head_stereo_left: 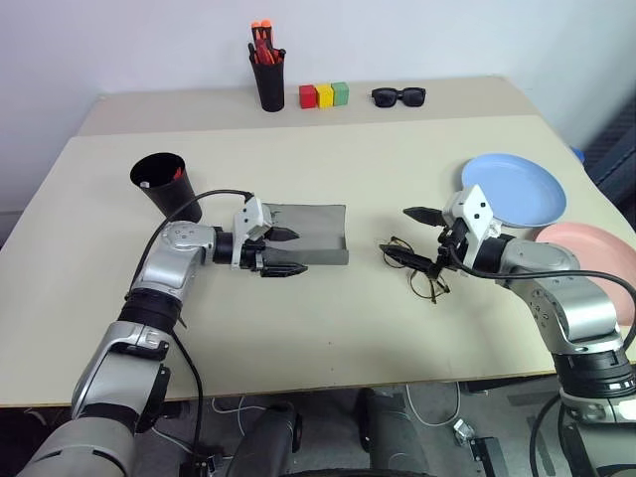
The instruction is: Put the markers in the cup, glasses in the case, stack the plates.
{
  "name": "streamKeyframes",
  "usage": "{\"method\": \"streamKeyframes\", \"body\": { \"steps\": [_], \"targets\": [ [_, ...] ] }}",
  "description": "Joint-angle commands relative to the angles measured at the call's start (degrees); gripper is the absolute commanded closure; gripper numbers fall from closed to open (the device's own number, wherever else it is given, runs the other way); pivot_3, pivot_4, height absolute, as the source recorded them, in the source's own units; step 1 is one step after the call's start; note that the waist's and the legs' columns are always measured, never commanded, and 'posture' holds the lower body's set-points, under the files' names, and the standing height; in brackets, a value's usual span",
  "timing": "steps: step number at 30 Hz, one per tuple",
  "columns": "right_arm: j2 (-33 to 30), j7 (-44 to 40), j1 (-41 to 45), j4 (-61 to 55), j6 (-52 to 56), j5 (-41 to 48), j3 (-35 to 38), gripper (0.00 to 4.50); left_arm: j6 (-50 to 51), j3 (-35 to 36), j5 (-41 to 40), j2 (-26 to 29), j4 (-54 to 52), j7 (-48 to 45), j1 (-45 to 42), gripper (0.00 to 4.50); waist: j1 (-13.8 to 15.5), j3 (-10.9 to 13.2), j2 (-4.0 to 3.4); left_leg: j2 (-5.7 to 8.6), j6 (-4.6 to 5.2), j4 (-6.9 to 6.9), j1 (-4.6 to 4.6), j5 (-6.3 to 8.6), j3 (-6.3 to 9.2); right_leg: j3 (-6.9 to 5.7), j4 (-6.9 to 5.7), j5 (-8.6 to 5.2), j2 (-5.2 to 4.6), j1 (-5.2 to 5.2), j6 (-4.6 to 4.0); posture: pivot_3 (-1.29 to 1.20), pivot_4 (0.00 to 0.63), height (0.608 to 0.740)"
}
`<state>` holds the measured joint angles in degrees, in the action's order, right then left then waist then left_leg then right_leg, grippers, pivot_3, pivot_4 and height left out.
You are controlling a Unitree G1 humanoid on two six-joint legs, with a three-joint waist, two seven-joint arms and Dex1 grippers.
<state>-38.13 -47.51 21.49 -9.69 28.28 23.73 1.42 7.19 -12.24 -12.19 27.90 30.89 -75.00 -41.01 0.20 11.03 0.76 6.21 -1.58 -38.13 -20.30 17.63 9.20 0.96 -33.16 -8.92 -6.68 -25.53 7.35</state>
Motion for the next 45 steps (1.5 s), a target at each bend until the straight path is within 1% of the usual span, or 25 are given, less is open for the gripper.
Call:
{"method": "streamKeyframes", "body": {
  "steps": [1, 4, 7, 9, 11, 13, 17, 19, 21, 23, 26, 27, 28, 30, 33, 34, 39, 41, 45],
  "targets": [
    [0.5, 0.1, 1.2, -2.0, -1.2, 0.2, 0.8, 0.0, 2.1, 0.0, 0.1, 0.3, -1.5, -1.9, -1.6, 2.94, 0.0, 0.0, 0.0, 0.0, 0.0, 0.0, 0.0, 0.0, 0.0, 0.0, 0.0, 0.0, 0.0, 0.0, 0.0, 0.0, 0.15, 0.74],
    [0.7, 0.1, 1.0, -2.1, -1.4, 0.0, 0.8, 0.0, 3.1, 0.2, 0.2, 0.5, -2.4, -2.6, -1.9, 4.42, 0.1, 0.0, 0.0, 0.0, 0.0, -0.01, 0.01, 0.0, 0.0, 0.0, -0.01, 0.0, 0.0, 0.01, 0.0, 0.0, 0.15, 0.74],
    [0.9, 0.0, 1.0, -2.1, -1.7, -0.2, 0.7, 0.0, 4.4, 0.7, -0.1, 1.4, -3.5, -3.7, -2.0, 4.47, 0.1, 0.0, 0.0, 0.0, 0.0, -0.01, 0.01, 0.0, 0.0, 0.0, -0.02, 0.0, 0.0, 0.01, 0.0, 0.0, 0.15, 0.74],
    [1.0, -0.2, 1.2, -1.8, -2.2, -0.6, 0.4, 0.0, 6.9, 0.9, -1.1, 2.1, -5.3, -5.2, -1.7, 4.47, 0.0, 0.0, 0.0, 0.0, 0.0, -0.01, 0.0, 0.0, 0.0, 0.0, -0.02, 0.0, 0.0, 0.0, 0.0, 0.0, 0.15, 0.74],
    [1.3, -0.2, 1.5, -1.4, -2.5, -0.8, 0.3, 0.0, 13.3, 1.9, -4.8, 2.9, -9.6, -7.7, -0.8, 4.47, -0.1, 0.0, 0.0, 0.0, 0.0, -0.01, 0.0, 0.0, 0.0, 0.0, -0.03, 0.0, 0.0, 0.0, 0.0, 0.0, 0.15, 0.74],
    [1.4, -0.3, 1.8, -1.2, -2.7, -0.8, 0.3, 0.0, 18.8, 1.2, -7.2, 5.3, -14.6, -10.9, 0.5, 4.47, -0.5, 0.0, 0.0, -0.01, 0.01, -0.01, -0.02, 0.01, 0.01, 0.0, -0.04, 0.0, 0.0, -0.02, 0.01, 0.0, 0.15, 0.74],
    [1.5, -0.5, 1.9, -0.9, -2.9, -1.0, 0.1, 0.0, 19.9, -0.3, -7.6, 8.1, -19.1, -14.3, 3.1, 4.47, -0.9, 0.0, -0.01, -0.02, 0.02, 0.01, 0.01, 0.01, 0.02, 0.0, -0.04, -0.01, 0.0, -0.02, 0.01, 0.0, 0.15, 0.74],
    [1.5, -0.5, 1.8, -1.0, -3.0, -1.0, 0.1, 0.0, 21.0, -1.5, -6.5, 9.2, -20.5, -14.2, 4.0, 4.47, -0.9, 0.0, -0.01, -0.02, 0.02, 0.01, 0.01, 0.01, 0.02, 0.0, -0.05, -0.01, 0.0, -0.02, 0.0, 0.0, 0.15, 0.74],
    [1.5, -0.5, 1.8, -1.0, -3.2, -1.1, 0.2, 0.0, 19.5, -2.1, -4.9, 9.1, -20.4, -13.3, 4.6, 4.47, -0.9, 0.0, -0.01, -0.02, 0.02, 0.01, 0.01, 0.01, 0.01, 0.0, -0.05, -0.01, 0.0, -0.02, 0.0, 0.0, 0.15, 0.74],
    [1.5, -0.5, 1.7, -1.0, -3.2, -1.0, 0.3, 0.0, 18.2, -1.8, -4.2, 7.8, -19.5, -10.6, 4.6, 4.47, -0.8, 0.0, -0.01, -0.02, 0.02, 0.01, 0.0, 0.01, 0.01, 0.0, -0.04, -0.01, 0.0, -0.01, 0.0, 0.0, 0.15, 0.74],
    [1.1, -0.3, 1.4, -1.2, -2.9, -1.1, 0.3, 0.0, 19.1, -1.3, -4.9, 6.2, -19.9, -8.6, 4.6, 3.63, -0.7, 0.0, -0.01, -0.01, 0.02, 0.0, -0.01, 0.01, 0.02, 0.0, -0.04, 0.0, -0.01, -0.01, 0.0, 0.0, 0.15, 0.74],
    [0.8, -0.1, 1.3, -1.4, -2.4, -1.2, 0.3, 0.0, 18.5, -0.8, -5.2, 5.5, -20.2, -7.7, 4.7, 3.15, -0.8, 0.0, -0.01, -0.01, 0.02, 0.0, -0.01, 0.01, 0.02, 0.0, -0.04, 0.0, -0.01, -0.01, 0.0, 0.0, 0.15, 0.74],
    [0.4, 0.1, 1.2, -1.6, -1.7, -1.5, 0.2, 0.0, 20.1, -0.7, -5.6, 5.3, -20.7, -6.9, 4.7, 2.68, -0.8, 0.0, -0.01, -0.01, 0.02, 0.0, 0.0, 0.01, 0.02, 0.0, -0.04, 0.0, -0.01, -0.01, 0.0, 0.0, 0.15, 0.74],
    [-0.7, 1.1, 1.3, -1.9, 1.0, -2.3, -0.1, 0.0, 21.2, -0.5, -6.1, 5.3, -21.6, -6.4, 4.7, 1.58, -0.8, 0.0, -0.01, -0.02, 0.02, 0.0, 0.0, 0.01, 0.02, 0.0, -0.04, 0.0, 0.0, -0.01, 0.0, 0.0, 0.15, 0.74],
    [-3.1, 2.6, 1.4, -2.7, 5.4, -4.4, -0.8, 0.0, 20.9, 0.6, -7.0, 5.7, -23.3, -5.9, 5.2, 0.17, -0.8, 0.0, -0.01, -0.01, 0.02, 0.01, 0.0, 0.01, 0.02, 0.01, -0.05, -0.01, 0.0, -0.02, 0.0, 0.0, 0.15, 0.74],
    [-4.2, 2.9, 1.4, -3.5, 8.1, -4.5, -1.0, 0.0, 20.7, 1.6, -7.7, 5.6, -23.9, -5.2, 5.4, 0.05, -0.8, 0.0, -0.01, -0.02, 0.02, 0.0, -0.01, 0.01, 0.02, 0.0, -0.04, -0.01, 0.0, -0.03, 0.0, 0.0, 0.15, 0.74],
    [-8.0, 4.6, 1.9, -8.8, 18.4, -4.2, -1.2, 0.0, 23.1, 8.3, -13.8, 6.4, -26.7, -3.6, 6.2, 0.05, -0.9, 0.0, -0.01, -0.03, 0.02, 0.01, -0.02, 0.01, 0.02, 0.01, -0.04, -0.01, -0.01, -0.04, 0.0, 0.0, 0.15, 0.74],
    [-8.4, 5.3, 2.3, -9.8, 22.2, -3.9, -1.8, 0.0, 24.2, 10.9, -16.2, 7.1, -27.8, -3.2, 7.2, 0.05, -0.8, 0.0, -0.01, -0.03, 0.02, 0.01, -0.02, 0.01, 0.02, 0.01, -0.04, -0.01, -0.01, -0.04, 0.0, 0.0, 0.15, 0.74],
    [-7.3, 6.4, 3.2, -9.4, 26.1, -3.5, -2.2, 0.0, 24.0, 12.4, -17.0, 8.6, -28.7, -2.6, 8.9, 0.05, -0.8, 0.0, -0.01, -0.03, 0.02, 0.01, -0.02, 0.01, 0.01, 0.01, -0.04, -0.01, -0.02, -0.04, 0.0, 0.0, 0.15, 0.74]
  ]
}}
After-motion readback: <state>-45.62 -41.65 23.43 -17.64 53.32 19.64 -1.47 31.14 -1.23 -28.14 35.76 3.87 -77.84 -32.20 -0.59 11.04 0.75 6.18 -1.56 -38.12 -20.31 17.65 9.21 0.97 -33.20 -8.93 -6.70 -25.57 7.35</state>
